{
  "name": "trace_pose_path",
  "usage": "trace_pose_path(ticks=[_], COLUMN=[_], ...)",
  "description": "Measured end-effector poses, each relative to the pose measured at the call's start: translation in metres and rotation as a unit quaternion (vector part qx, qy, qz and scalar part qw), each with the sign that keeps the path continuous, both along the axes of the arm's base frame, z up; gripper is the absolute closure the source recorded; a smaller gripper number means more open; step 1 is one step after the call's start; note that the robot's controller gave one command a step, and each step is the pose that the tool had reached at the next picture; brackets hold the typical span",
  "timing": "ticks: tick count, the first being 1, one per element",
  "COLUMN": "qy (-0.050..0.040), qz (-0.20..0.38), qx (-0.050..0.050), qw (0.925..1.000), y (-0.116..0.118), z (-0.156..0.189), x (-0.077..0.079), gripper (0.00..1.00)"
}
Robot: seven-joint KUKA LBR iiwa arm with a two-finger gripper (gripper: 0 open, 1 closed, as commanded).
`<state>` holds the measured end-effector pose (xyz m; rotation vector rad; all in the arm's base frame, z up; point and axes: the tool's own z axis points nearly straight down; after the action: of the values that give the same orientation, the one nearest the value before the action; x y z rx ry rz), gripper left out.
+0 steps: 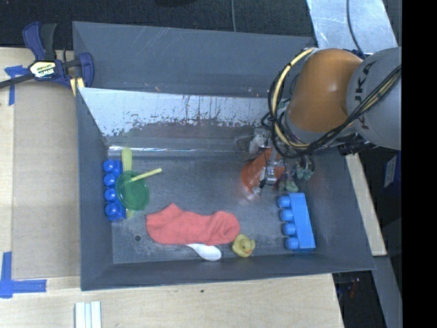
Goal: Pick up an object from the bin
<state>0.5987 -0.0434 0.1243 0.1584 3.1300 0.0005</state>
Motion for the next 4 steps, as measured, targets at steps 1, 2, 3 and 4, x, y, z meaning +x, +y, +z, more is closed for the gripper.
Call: trace_pose_path(ticks=[1,2,3,4], qy=[-0.0080,-0.0063,-0.0140,-0.0174], qz=[-0.038,-0.034,-0.023,-0.042], qx=[0.003,0.001,0.004,0.003], qw=[0.9992,0.9994,0.9996,0.9989], y=[-0.041,-0.037,0.006,-0.039], z=[-0.016,-0.015,-0.005,-0.013], x=[-0.004,0.002,-0.043,-0.010], gripper=[0.00,0.00,0.00,0.00])
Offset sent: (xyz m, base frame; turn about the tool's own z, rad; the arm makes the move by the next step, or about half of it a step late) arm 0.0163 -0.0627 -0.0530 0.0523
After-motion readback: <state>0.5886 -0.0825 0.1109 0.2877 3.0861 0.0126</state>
